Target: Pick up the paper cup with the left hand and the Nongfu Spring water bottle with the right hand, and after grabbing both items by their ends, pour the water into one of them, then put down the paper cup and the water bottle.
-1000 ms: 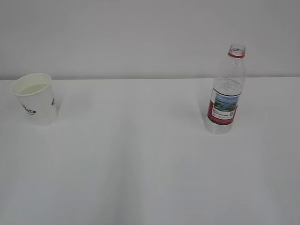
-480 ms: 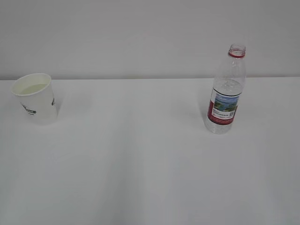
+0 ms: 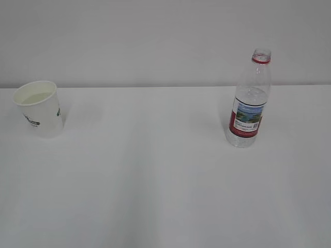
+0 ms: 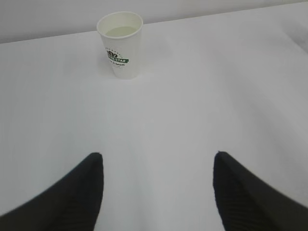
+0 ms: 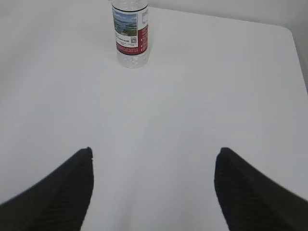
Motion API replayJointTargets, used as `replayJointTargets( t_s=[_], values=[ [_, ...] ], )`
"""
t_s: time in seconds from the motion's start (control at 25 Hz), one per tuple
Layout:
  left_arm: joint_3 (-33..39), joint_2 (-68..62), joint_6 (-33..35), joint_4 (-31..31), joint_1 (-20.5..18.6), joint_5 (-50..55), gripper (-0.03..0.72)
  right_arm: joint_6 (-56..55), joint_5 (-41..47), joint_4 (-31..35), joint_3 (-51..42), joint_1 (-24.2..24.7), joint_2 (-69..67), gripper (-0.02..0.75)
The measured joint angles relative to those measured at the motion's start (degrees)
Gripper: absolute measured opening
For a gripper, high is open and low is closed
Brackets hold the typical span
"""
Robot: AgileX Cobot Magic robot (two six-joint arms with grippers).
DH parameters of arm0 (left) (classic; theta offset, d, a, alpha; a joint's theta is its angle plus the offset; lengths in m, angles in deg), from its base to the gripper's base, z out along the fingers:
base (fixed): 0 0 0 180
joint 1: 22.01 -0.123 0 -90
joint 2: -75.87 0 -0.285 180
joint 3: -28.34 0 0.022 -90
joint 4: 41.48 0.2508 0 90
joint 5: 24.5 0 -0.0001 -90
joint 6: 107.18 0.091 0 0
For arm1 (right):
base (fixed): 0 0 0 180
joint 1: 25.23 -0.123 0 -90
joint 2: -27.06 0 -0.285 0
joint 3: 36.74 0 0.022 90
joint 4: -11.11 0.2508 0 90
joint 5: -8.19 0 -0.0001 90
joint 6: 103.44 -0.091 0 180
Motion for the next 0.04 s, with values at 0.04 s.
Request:
replayJointTargets(
  t_s=[0.04],
  values=[
    [0.0,0.0,0.0,0.0,0.0,0.0,0.517,0.0,0.0,0.0,0.0,0.0,0.0,0.587]
  ],
)
